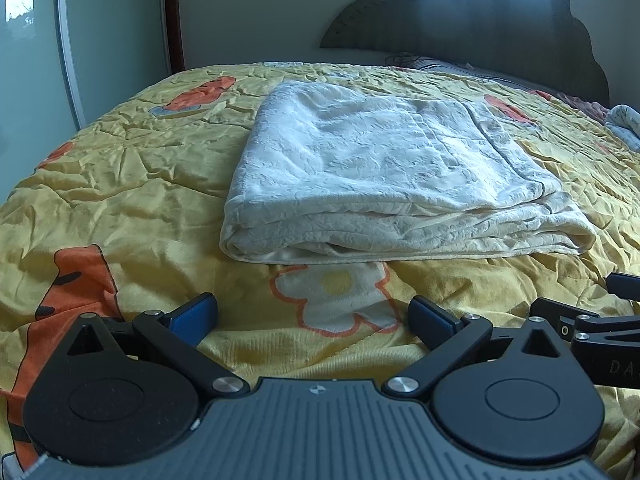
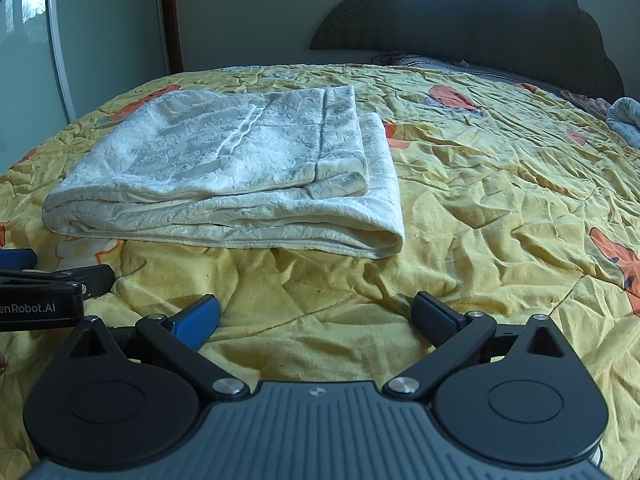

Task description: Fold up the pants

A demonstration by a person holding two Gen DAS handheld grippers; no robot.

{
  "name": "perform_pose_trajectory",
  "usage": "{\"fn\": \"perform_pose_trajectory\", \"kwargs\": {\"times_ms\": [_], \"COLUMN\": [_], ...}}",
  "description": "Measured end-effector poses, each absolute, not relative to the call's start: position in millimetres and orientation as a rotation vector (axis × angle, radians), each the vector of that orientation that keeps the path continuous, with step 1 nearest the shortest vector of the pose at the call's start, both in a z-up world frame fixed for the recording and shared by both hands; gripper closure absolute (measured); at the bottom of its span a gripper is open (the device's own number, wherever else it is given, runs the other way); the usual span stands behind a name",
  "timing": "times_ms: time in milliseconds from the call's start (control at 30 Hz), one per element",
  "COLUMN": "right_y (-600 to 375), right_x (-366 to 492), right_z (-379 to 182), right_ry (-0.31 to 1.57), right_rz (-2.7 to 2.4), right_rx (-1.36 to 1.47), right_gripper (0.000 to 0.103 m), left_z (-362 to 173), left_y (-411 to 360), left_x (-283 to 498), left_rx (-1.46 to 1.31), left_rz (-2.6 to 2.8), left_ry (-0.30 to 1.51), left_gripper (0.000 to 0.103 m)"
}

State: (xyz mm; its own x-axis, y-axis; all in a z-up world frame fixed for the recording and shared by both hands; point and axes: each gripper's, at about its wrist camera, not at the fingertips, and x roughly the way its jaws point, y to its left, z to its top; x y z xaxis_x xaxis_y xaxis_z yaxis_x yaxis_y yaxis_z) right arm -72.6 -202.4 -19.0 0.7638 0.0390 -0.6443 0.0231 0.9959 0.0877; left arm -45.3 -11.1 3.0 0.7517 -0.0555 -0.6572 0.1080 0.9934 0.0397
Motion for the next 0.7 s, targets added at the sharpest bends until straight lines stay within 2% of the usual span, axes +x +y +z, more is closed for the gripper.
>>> {"fn": "perform_pose_trajectory", "kwargs": {"times_ms": [700], "right_y": [-202.5], "right_x": [-72.2], "right_z": [-19.2], "right_ry": [0.701], "right_rz": [0.009], "right_rx": [0.093], "right_gripper": [0.000], "left_z": [2.9], "left_y": [-13.9], "left_x": [-46.2], "left_rx": [0.087], "left_rz": [-0.087], "left_ry": [0.716], "left_gripper": [0.000]}}
